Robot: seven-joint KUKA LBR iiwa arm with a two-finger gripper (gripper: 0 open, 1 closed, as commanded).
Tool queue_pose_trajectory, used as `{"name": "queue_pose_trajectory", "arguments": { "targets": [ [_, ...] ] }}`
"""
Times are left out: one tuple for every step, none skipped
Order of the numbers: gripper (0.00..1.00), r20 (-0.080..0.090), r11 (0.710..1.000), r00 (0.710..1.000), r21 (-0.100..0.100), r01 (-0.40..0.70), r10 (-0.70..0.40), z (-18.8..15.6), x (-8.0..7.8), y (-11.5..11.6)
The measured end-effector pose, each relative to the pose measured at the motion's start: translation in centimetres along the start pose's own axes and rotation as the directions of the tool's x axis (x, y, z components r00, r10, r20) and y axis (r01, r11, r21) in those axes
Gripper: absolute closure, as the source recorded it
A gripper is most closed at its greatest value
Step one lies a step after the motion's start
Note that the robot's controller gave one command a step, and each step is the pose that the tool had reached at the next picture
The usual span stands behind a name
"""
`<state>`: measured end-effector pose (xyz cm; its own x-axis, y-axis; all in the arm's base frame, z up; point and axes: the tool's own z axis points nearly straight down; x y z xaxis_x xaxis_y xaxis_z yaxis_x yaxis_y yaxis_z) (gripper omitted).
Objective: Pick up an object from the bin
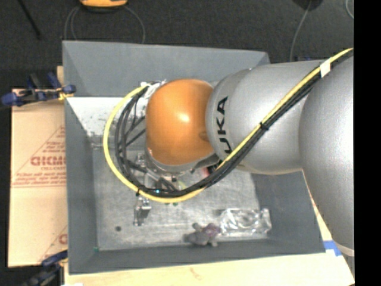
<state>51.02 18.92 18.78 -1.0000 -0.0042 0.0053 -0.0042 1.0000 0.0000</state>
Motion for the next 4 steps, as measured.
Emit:
{"name": "queue_pose_trajectory", "arguments": {
  "targets": [
    [0.0,0.006,0.994,0.994,0.003,-0.11,0.11,3.3,-4.0,-9.1],
    [0.0,0.016,0.999,0.999,-0.005,-0.047,0.047,11.6,-4.8,-14.2],
    [1.0,0.025,0.999,0.999,-0.005,-0.048,0.049,11.0,-5.0,-14.0],
    [1.0,0.017,0.997,0.997,-0.002,-0.076,0.076,-1.4,-6.3,-14.9]
  ]
}}
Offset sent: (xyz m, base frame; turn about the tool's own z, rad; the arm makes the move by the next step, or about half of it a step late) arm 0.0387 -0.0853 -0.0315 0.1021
